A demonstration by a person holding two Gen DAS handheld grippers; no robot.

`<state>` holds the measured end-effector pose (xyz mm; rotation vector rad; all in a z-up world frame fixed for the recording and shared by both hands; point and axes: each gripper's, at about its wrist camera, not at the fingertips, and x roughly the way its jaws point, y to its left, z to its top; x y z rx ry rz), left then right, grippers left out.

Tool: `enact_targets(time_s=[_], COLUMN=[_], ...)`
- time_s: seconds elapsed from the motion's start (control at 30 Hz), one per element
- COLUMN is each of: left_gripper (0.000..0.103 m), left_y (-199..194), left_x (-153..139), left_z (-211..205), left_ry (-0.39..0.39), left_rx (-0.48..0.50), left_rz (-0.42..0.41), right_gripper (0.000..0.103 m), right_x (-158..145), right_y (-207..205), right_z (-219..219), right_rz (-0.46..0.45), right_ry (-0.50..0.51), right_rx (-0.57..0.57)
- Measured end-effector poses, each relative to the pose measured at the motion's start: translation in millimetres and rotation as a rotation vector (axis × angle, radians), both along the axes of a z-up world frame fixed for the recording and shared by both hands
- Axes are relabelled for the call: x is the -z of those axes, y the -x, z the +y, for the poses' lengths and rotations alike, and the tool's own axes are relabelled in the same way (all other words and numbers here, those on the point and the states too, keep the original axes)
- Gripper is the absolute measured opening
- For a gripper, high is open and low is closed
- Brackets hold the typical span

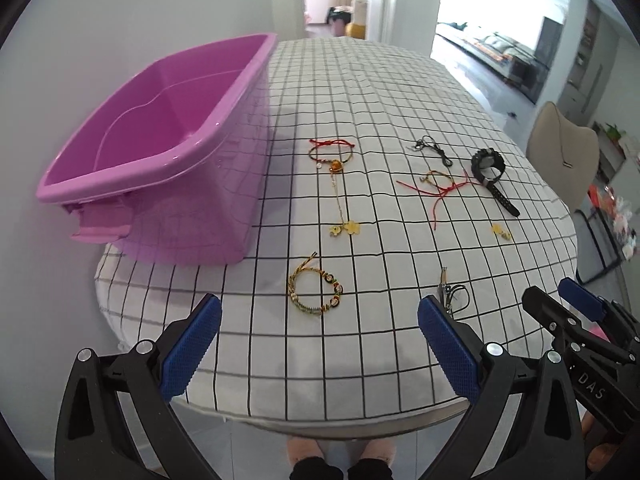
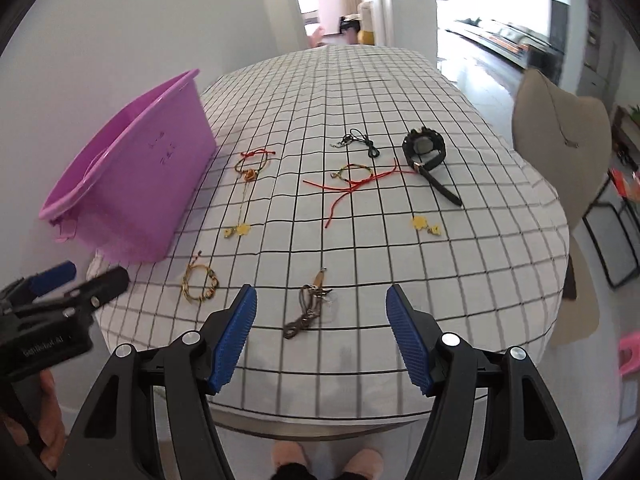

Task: Organize jewelry
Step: 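Move both tools back from the tub toward the remaining jewelry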

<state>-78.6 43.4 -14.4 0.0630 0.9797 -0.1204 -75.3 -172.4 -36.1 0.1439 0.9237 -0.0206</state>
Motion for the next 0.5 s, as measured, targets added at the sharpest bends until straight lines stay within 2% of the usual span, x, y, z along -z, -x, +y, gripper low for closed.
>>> enact_targets(time_s=[0.1, 0.27, 0.5], left_gripper=[0.097, 0.097, 0.097], left_y=[-4, -11, -14], left_x=[9, 33, 69], left_z=[4, 7, 16], left_ry=[-0.007, 0.014, 0.045], left_rx=[0.041, 0.085, 0.064], left_rz=[-0.018, 0.004, -0.003], right_gripper=[0.064, 0.064, 0.064], right_x=[7, 22, 57], right_y=[2, 2, 1], right_z=[8, 16, 18], right_rz=[-0.015, -0.022, -0.045], right_ry=[0.008, 0.02, 0.037], right_rx=[0.049, 0.096, 0.114])
